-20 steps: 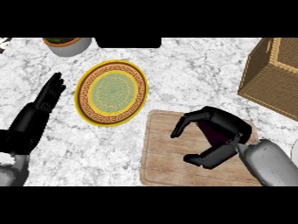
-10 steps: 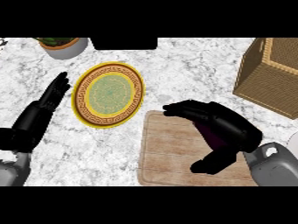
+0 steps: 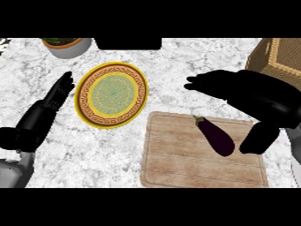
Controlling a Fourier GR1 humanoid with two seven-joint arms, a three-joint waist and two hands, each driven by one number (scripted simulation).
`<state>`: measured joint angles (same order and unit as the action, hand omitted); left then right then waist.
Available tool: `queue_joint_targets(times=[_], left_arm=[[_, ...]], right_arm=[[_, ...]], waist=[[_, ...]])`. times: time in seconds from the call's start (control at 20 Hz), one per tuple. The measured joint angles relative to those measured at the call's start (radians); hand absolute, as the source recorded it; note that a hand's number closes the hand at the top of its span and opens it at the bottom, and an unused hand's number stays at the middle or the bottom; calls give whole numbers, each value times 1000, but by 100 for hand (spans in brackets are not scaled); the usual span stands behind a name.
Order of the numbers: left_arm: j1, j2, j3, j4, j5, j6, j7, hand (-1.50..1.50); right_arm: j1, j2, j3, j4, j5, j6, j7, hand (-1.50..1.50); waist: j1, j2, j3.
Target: Pick the eggplant from the cutting board and place it in the basket
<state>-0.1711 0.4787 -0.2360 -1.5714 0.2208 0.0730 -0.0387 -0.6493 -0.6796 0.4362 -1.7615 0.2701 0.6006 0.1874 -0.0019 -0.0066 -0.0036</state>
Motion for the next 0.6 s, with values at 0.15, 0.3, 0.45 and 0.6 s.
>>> queue_joint_targets(times=[0.15,0.3,0.45,0.6], left_arm=[[-18,-6,8,25,-9,-6,-7,0],[-38,-18,14,31,-15,-8,12,0],[-24,-31,23,43,-25,-20,-8,0],[-25,-48,33,45,-42,-30,-5,0]], right_arm=[[-60,-32,-20,-7,-87,155,74,-150],[-101,-48,-56,-3,-179,279,139,-150],[-122,-75,-113,14,-243,352,164,-150],[-118,-77,-161,22,-264,387,179,-150]], waist=[[-3,2,0],[-3,2,1],[-1,3,2],[1,4,2]])
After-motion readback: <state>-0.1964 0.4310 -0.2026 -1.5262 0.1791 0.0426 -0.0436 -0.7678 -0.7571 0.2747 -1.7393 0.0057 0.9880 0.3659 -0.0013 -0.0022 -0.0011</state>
